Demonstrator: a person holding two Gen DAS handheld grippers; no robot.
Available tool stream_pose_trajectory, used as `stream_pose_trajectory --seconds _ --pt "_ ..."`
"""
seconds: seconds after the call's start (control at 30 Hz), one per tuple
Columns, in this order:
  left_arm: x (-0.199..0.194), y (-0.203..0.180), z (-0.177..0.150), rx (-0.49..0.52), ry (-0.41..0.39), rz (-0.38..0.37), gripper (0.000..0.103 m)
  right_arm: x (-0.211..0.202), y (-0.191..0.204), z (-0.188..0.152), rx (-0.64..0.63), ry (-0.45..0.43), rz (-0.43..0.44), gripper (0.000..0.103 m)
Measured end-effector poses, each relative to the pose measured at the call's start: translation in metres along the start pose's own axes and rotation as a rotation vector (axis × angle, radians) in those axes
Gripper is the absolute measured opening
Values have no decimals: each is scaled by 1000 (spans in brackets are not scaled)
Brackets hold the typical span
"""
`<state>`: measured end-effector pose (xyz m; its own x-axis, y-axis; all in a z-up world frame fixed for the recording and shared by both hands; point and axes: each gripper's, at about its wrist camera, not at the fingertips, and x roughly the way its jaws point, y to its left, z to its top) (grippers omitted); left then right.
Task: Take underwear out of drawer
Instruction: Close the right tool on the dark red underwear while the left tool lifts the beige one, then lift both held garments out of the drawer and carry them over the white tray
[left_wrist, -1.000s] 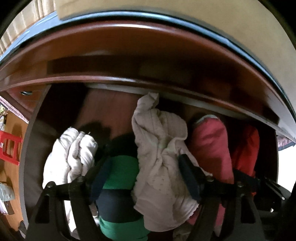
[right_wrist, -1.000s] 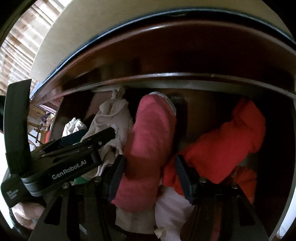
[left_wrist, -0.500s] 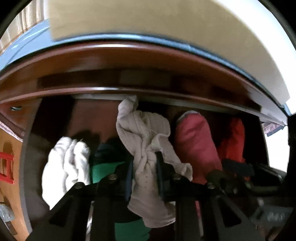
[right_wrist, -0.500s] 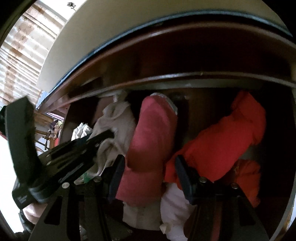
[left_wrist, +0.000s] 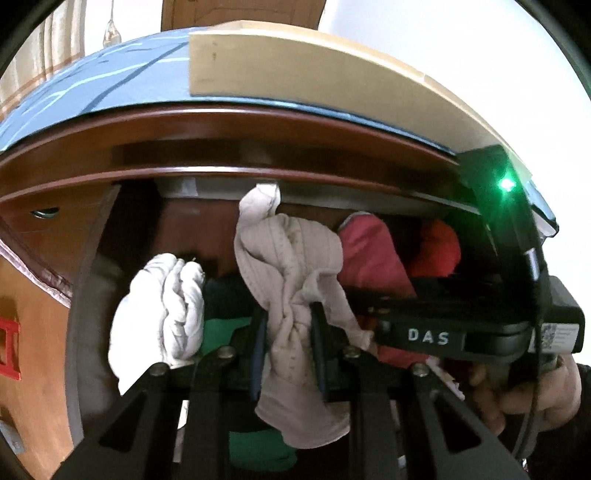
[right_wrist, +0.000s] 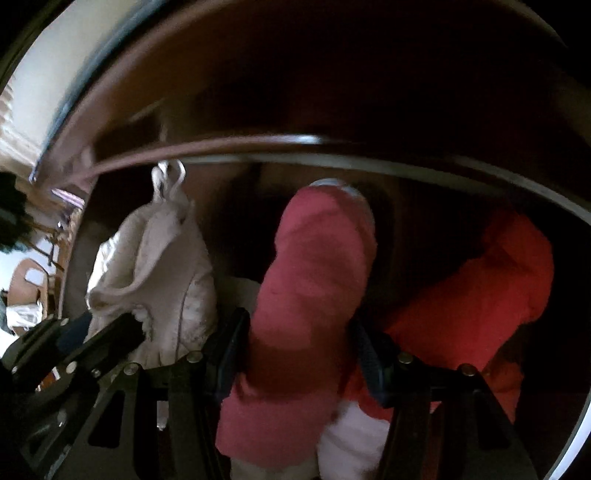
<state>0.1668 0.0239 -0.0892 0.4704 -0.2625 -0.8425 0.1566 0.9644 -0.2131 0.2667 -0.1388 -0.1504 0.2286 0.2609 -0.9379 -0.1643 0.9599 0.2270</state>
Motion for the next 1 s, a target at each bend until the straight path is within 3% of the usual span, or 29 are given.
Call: stream_pose_trajectory --seconds 0.07,0.1,0.2,0.4,1.0 --pt "-1 -2 1 6 -17 -7 20 -1 2 -1 -18 -9 -8 52" --pt "-3 -2 1 7 -25 -17 20 -2 1 -2 -21 -14 -9 40" --pt "-17 -12 0 24 -51 -32 20 -13 -9 -10 16 -59 12 34" --pt "-36 -21 -7 64 -101 -50 20 -57 -17 -33 29 -223 81 34" --pt "-90 -49 -25 149 -226 -61 20 -115 -33 -95 41 -334 171 34"
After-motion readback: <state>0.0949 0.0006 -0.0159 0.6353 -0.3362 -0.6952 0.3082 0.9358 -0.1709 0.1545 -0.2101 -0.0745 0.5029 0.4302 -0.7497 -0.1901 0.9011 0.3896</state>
